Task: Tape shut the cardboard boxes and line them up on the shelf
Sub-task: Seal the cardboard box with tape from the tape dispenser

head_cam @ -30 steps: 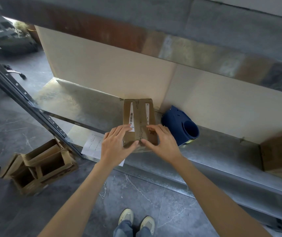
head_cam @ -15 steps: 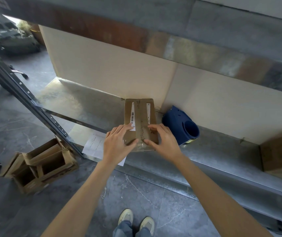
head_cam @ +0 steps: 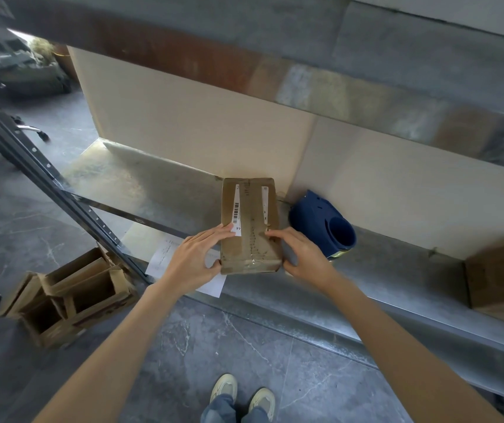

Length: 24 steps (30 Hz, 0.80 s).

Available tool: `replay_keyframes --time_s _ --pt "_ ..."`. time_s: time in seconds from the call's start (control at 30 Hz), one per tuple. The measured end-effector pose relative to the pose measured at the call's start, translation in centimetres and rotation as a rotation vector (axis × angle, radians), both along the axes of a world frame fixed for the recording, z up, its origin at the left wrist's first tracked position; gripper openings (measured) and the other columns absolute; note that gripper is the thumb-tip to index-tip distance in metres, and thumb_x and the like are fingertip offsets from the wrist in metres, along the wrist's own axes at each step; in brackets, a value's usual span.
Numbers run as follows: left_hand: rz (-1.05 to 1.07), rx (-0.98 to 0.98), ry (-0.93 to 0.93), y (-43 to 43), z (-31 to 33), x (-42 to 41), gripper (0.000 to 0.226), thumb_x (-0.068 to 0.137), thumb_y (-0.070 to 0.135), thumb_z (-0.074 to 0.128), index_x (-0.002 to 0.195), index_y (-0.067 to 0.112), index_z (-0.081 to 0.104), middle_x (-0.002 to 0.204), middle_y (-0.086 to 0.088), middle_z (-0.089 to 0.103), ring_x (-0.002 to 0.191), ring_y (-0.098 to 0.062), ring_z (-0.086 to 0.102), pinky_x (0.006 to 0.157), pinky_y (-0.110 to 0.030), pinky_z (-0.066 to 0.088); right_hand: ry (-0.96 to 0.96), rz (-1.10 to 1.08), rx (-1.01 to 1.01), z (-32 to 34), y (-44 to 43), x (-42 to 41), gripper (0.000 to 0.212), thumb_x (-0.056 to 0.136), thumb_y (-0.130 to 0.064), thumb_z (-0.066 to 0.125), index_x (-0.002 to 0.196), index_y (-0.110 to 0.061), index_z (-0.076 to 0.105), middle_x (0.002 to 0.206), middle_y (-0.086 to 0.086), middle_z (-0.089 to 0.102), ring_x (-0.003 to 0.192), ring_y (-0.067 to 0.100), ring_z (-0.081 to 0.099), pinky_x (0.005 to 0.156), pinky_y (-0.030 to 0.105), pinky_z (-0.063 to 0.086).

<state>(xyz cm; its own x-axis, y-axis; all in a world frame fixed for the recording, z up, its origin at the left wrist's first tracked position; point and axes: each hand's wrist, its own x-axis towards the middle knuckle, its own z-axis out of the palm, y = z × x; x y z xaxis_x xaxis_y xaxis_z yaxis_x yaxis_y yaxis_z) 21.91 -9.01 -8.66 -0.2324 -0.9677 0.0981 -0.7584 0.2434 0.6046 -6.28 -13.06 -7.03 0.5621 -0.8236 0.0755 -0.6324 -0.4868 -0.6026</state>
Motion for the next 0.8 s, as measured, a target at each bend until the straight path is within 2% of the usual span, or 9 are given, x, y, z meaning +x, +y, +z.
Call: replay_keyframes --time_s 0.23,0.37,0.53,0.63,0.73,0.8 --pt "0.030 0.014 0.013 -0.1 -0.5 -0.2 0.064 0.083 0.013 0.072 0.136 0.040 0.050 0.145 0.032 0.035 0.138 -0.001 0.037 0.111 -0.033 0.027 -0.026 -0.095 -0.105 -0.4 0.3 0.9 0.050 0.084 0.005 0.063 0.126 -0.022 0.058 0.123 -0.004 0.058 0.114 0.013 0.052 0.090 0.030 0.052" --pt "0.049 0.013 0.022 -0.4 -0.2 0.0 0.060 0.084 0.013 0.069 0.133 0.044 0.052 0.141 0.038 0.036 0.135 0.004 0.039 0.108 -0.028 0.025 0.022 -0.091 -0.131 -0.1 0.4 1.0 0.051 0.086 0.005 0.059 0.128 -0.022 0.055 0.125 -0.005 0.057 0.115 0.013 0.052 0.087 0.029 0.053" --pt "0.101 -0.011 0.043 -0.4 -0.3 -0.3 0.051 0.084 0.019 0.068 0.127 0.044 0.056 0.134 0.040 0.040 0.125 0.003 0.046 0.103 -0.024 0.026 0.002 -0.090 -0.075 0.1 0.4 0.7 0.052 0.091 0.001 0.056 0.135 -0.025 0.050 0.130 -0.007 0.056 0.119 0.010 0.051 0.094 0.023 0.048" --pt "0.135 -0.035 0.069 -0.3 -0.5 -0.9 0.047 0.084 0.026 0.071 0.124 0.045 0.056 0.132 0.037 0.042 0.121 0.001 0.047 0.102 -0.028 0.031 -0.044 -0.126 -0.028 0.2 0.7 0.9 0.044 0.096 -0.004 0.051 0.135 -0.026 0.051 0.130 -0.009 0.056 0.119 0.005 0.049 0.098 0.022 0.046" --pt "0.141 -0.061 0.086 -0.2 -0.5 -1.0 0.045 0.084 0.034 0.071 0.122 0.048 0.054 0.128 0.041 0.042 0.119 0.006 0.046 0.101 -0.031 0.036 -0.081 -0.138 -0.005 0.5 0.6 1.2 0.036 0.099 -0.019 0.052 0.134 -0.027 0.051 0.127 -0.012 0.057 0.116 0.001 0.049 0.099 0.023 0.045" --pt "0.136 -0.081 0.094 -0.2 -0.4 -1.1 0.042 0.083 0.052 0.067 0.123 0.048 0.053 0.126 0.047 0.040 0.119 0.010 0.044 0.100 -0.029 0.036 -0.062 -0.121 0.009 0.6 0.7 1.3 0.040 0.096 -0.036 0.057 0.134 -0.030 0.049 0.128 -0.013 0.056 0.116 -0.001 0.047 0.098 0.022 0.044"
